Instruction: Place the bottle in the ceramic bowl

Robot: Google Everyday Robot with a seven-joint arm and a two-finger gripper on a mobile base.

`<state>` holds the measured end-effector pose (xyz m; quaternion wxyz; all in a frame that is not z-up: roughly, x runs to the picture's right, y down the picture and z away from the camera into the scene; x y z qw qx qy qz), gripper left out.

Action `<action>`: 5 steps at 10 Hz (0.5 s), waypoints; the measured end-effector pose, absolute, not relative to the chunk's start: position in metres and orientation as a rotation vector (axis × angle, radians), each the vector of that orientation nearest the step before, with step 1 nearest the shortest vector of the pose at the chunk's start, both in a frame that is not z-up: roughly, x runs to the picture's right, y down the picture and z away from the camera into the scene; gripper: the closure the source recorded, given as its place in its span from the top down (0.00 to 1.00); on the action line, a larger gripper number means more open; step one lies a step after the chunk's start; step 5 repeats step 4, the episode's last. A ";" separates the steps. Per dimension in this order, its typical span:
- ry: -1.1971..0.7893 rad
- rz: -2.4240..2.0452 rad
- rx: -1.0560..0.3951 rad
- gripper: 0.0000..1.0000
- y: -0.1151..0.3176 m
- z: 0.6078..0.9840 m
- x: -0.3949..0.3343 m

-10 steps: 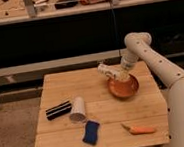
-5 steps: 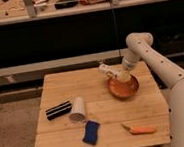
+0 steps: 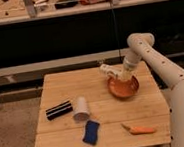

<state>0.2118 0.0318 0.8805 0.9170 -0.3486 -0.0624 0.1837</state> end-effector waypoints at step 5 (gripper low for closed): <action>-0.129 0.381 -0.719 0.80 0.033 0.880 0.214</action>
